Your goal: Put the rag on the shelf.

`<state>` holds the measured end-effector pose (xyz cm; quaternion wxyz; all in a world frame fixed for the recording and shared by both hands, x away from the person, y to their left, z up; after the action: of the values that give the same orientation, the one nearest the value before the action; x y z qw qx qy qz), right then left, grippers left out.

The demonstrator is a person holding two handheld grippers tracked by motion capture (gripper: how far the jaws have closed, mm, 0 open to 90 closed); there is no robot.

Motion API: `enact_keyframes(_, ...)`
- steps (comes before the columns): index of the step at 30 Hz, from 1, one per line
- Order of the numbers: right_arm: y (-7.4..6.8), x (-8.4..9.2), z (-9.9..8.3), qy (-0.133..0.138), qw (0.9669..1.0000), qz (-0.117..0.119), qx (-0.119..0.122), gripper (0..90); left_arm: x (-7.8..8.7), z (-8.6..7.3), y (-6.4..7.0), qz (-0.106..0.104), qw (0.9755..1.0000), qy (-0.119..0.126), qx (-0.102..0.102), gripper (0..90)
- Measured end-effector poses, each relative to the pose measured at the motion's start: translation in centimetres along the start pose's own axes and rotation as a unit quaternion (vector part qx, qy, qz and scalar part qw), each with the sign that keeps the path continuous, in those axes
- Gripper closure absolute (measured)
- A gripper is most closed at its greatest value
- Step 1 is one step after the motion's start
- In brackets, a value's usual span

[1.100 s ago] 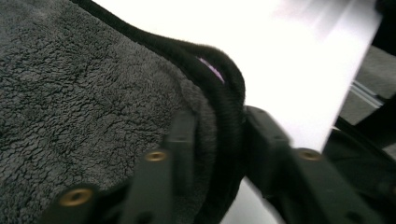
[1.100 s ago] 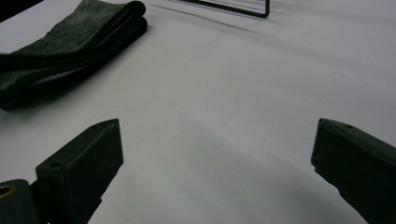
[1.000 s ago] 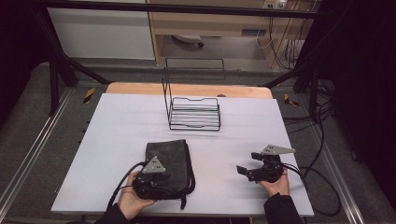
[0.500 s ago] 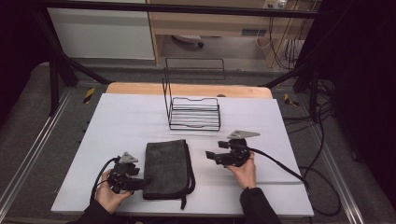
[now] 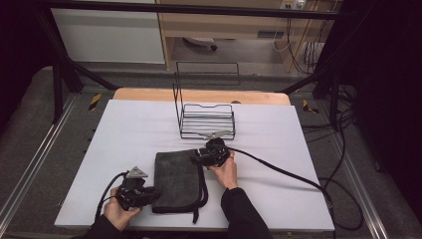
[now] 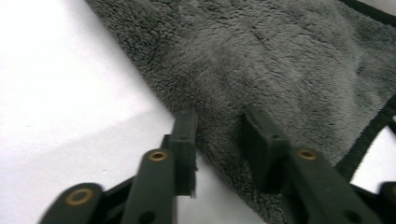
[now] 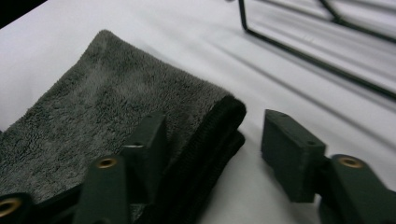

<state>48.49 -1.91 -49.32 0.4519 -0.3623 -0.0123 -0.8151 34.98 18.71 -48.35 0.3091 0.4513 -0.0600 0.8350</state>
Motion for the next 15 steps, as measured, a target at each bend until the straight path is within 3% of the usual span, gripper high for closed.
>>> enact_keyframes(1, 0.0, 0.0, 0.0, 0.000, 1.0000, 0.000, 0.000, 45.8, 0.0, 0.0, 0.1, -0.002, 1.0000, 0.000, 0.003, 67.6)
enact_keyframes(2, -0.1, -0.2, -0.2, 0.000, 0.9999, 0.009, 0.005, 53.7, -0.1, 0.0, 0.1, -0.004, 1.0000, 0.000, 0.004, 70.7)
enact_keyframes(5, -0.2, -0.2, -0.2, -0.004, 0.9999, 0.015, -0.004, 59.9, -0.1, 0.1, 0.1, -0.013, 0.9999, -0.004, 0.004, 75.3)
enact_keyframes(6, -0.4, -0.1, -0.3, -0.006, 0.9997, 0.022, -0.009, 70.9, -0.1, 0.2, 0.1, -0.011, 0.9999, -0.005, 0.002, 81.7)
enact_keyframes(7, -0.4, -0.1, -0.3, -0.006, 0.9997, 0.022, -0.009, 70.9, -0.1, 0.2, 0.2, -0.009, 0.9999, -0.005, -0.002, 81.7)
enact_keyframes(8, -0.6, 0.1, -0.3, -0.002, 0.9998, 0.016, -0.010, 76.5, -0.1, 0.3, 0.2, -0.007, 0.9999, -0.005, -0.005, 84.5)
enact_keyframes(15, -0.8, 1.5, -0.7, 0.012, 0.9995, -0.015, -0.026, 79.5, -0.2, 0.8, -0.2, -0.015, 0.9999, 0.008, -0.003, 85.0)
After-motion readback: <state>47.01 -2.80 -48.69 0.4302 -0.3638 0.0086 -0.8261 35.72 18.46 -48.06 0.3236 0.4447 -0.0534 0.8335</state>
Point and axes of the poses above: each handheld gripper's, and its own axes: x roughly backward along the jaws, z roughly out of its top, y roughly to its right, the point moved 6 cm from there along -x, roughly forward along the jaws, and after that the axes turned 3 degrees about z, right-handed, at the moved point
